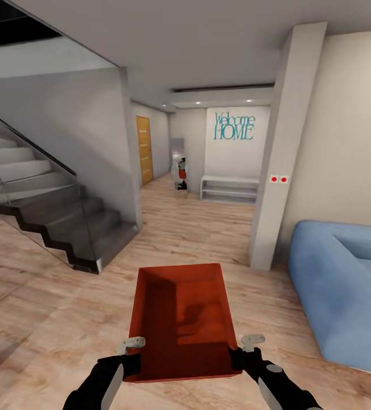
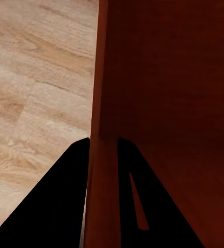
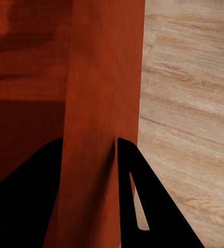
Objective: Move the two storage containers from the living room to the garage. In the garage, place one container on the floor and stack the other container on top of it (either order is fine).
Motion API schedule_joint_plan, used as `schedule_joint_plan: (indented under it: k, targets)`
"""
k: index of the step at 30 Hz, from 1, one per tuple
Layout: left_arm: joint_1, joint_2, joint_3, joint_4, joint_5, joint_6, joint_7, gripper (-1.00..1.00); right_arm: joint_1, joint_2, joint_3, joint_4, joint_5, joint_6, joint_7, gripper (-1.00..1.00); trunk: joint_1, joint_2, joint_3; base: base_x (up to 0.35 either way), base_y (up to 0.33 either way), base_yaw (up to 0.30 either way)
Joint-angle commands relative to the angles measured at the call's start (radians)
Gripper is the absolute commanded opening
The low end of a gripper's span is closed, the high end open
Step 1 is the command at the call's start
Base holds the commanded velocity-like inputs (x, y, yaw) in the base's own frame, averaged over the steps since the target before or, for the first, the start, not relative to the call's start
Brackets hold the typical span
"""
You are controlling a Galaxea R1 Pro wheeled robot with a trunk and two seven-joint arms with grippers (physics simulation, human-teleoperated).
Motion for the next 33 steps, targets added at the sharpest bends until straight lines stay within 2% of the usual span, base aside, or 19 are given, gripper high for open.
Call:
schedule_joint_plan:
  k: [1,33]
  targets:
    - [-0.001,0.001,0.001,-0.004,-0.05,-0.052,0.032,-1.0,-0.001,-0.002,0.027,0.004,-0.008,-0.002,-0.002,-1.0,0.001,-0.002,-0.002,0.321,0.001,0.0]
    - [-0.001,0.0,0.001,-0.003,-0.048,-0.051,0.032,-1.0,-0.001,-0.002,0.027,0.004,-0.009,-0.002,-0.002,-1.0,0.001,-0.002,-0.002,0.323,0.0,0.0]
